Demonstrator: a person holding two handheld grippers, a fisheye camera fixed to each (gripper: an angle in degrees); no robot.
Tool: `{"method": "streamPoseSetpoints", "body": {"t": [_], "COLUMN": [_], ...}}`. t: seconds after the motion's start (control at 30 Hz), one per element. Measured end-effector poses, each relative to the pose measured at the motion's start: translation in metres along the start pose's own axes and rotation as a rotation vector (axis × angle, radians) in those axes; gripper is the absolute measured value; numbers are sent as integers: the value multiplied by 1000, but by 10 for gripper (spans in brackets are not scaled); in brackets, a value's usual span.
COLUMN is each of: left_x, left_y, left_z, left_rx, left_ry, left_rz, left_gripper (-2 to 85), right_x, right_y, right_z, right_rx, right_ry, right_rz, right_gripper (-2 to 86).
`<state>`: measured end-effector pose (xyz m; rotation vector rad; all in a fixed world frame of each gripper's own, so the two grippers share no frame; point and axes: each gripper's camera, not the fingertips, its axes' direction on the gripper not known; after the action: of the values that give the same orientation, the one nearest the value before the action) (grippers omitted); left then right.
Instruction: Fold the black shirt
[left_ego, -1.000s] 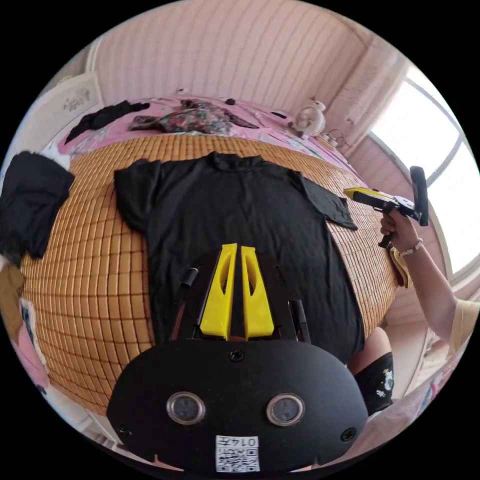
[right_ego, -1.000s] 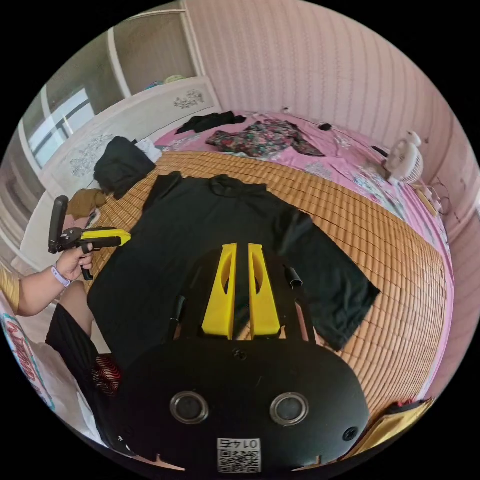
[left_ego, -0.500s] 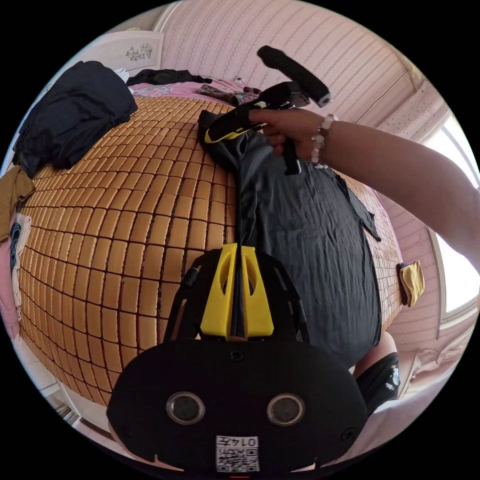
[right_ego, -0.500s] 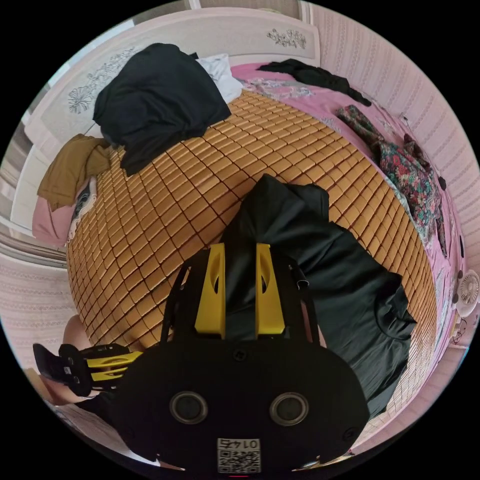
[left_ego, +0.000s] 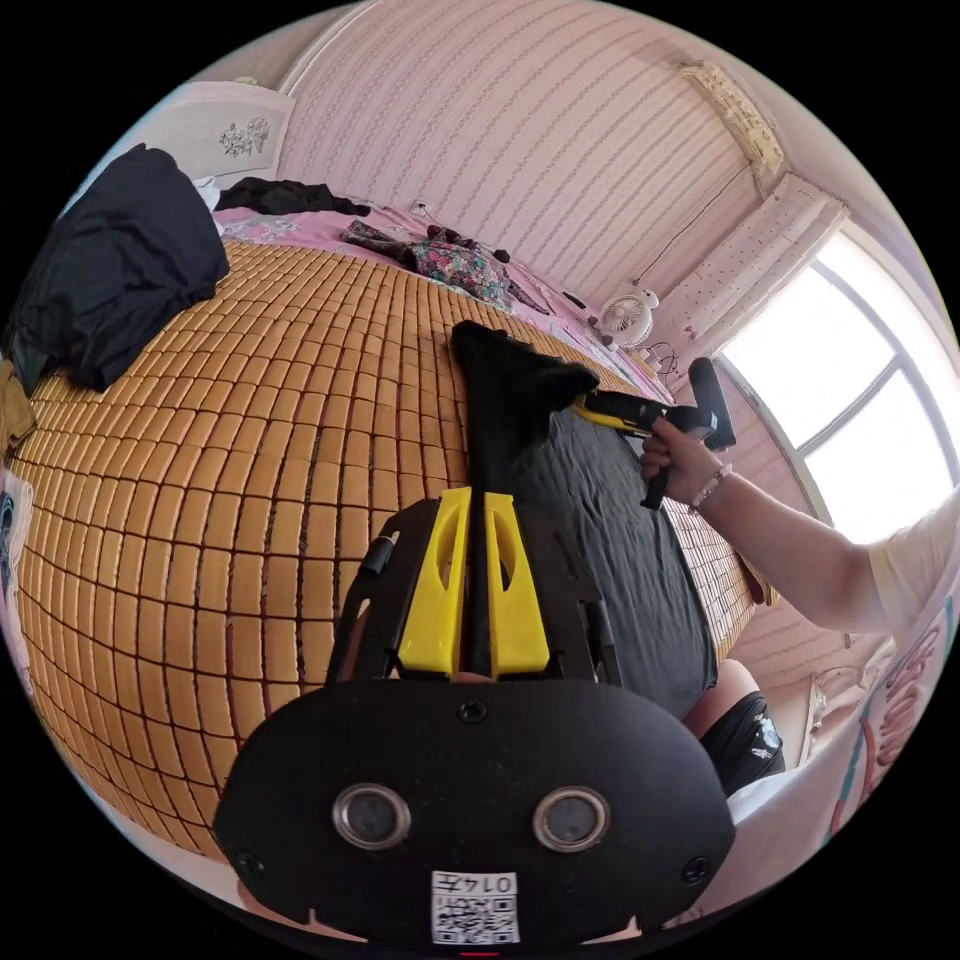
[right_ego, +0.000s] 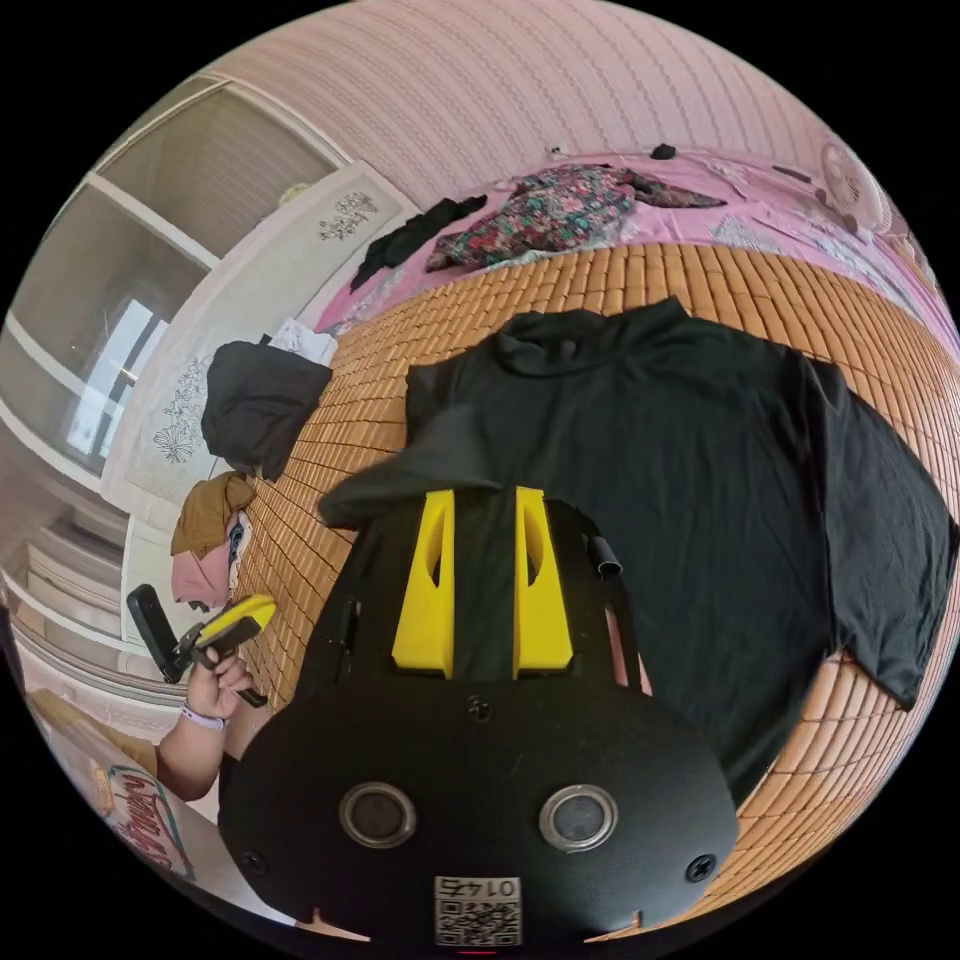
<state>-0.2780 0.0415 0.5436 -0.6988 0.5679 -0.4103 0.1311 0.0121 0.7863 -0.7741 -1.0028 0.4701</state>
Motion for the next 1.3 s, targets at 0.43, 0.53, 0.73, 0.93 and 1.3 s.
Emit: {"method": "streamPoseSetpoints", "body": {"t": [0.43, 0.53, 0.73, 0.93, 1.3], "left_x": [99, 125, 149, 125, -51], "left_y": [-40, -44, -62, -85, -37], "left_z": [49, 62, 94, 15, -194], "left_rx": [-107, -116, -199, -66, 155], "left_ry": [-70, -99, -141, -48, -354], "left_rz": [387, 493, 539, 380, -153], "left_gripper": [76, 88, 43, 11, 55], "right_x": [35, 55, 49, -56, -191], "right_y": [19, 24, 10, -67, -88], "right_z": [4, 20, 31, 36, 117], "right_rx": [37, -18, -30, -55, -101], "right_ry": [-16, -103, -252, -307, -297], "right_rz": [-20, 50, -20, -364, -533], "right_gripper": [91, 61, 14, 12, 75]}}
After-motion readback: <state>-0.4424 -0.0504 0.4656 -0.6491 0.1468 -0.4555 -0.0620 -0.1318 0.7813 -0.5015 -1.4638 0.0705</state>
